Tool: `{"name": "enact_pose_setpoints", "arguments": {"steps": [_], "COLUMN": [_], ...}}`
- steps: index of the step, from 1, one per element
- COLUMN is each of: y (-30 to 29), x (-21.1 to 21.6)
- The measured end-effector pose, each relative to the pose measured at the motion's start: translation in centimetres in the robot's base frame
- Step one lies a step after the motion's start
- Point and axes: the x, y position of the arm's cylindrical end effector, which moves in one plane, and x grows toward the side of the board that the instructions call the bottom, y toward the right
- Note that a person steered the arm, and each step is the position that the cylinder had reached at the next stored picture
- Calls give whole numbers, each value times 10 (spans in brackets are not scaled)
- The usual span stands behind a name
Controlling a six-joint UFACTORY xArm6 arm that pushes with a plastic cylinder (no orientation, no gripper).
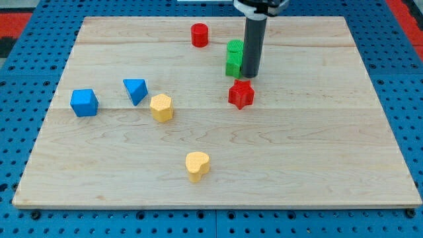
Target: Push the red star into the green star
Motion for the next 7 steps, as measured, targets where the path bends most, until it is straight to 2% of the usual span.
{"name": "enact_pose_setpoints", "arguments": {"steps": [1,2,3,4,5,6,7], "y": [-9,-33,-34,24,57,10,-30], "x": [-39,-57,-52,-5,80,103,67]}}
